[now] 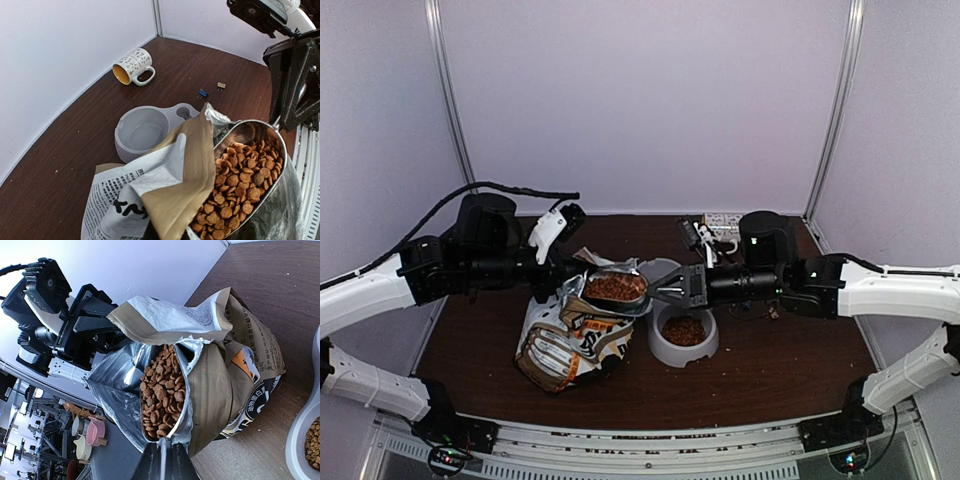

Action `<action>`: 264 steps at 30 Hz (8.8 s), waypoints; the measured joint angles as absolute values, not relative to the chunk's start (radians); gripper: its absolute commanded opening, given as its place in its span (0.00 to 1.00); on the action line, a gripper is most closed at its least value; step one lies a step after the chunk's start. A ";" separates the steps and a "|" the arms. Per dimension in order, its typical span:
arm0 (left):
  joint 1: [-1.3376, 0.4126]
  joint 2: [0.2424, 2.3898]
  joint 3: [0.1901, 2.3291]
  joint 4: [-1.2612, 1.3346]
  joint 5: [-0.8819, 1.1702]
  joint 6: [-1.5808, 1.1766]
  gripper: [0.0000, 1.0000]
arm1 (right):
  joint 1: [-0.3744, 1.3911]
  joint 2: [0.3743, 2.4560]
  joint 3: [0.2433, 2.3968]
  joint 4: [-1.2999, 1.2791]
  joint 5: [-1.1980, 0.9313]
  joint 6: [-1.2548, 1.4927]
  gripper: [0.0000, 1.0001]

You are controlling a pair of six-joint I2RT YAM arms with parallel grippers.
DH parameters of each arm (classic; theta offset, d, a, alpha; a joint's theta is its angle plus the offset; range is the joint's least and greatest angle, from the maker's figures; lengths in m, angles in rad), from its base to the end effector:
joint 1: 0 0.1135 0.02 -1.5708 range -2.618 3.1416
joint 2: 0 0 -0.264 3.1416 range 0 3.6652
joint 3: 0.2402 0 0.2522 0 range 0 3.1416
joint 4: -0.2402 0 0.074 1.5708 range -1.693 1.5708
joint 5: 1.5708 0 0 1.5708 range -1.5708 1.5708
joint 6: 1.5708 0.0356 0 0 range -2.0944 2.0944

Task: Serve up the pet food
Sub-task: Place the pet food in the pet food bowl, then insert the spatula into the pet food bag, then collect the pet food from the pet food bag.

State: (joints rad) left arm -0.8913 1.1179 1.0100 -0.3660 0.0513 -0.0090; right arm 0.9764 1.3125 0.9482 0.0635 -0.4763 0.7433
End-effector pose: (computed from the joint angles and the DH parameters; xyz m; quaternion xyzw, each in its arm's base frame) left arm 0.1569 -0.1971 0.3342 0.3763 0.7657 -0.2465 0.4598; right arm 0.1566 0.2608 0.3062 -0.2300 0.7608 0.5607 0.2322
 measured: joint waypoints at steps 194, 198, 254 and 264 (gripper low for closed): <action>-0.804 1.048 1.021 -0.477 -0.106 0.001 0.00 | 0.942 1.477 1.225 -0.492 0.303 0.052 0.00; -0.804 1.048 1.021 -0.476 -0.089 0.002 0.00 | 0.942 1.351 1.224 -0.498 0.249 0.091 0.00; -0.869 1.160 1.039 -0.419 0.079 0.034 0.00 | 1.231 1.914 1.743 -0.712 0.154 0.259 0.00; -0.886 1.171 1.039 -0.393 0.130 0.034 0.00 | 1.174 1.753 1.460 -0.411 -0.076 0.265 0.00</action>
State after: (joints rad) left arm -0.8856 1.1713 1.0393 -0.3931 0.1299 0.0338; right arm 1.1736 1.7535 1.4597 -0.4110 -0.0765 0.2653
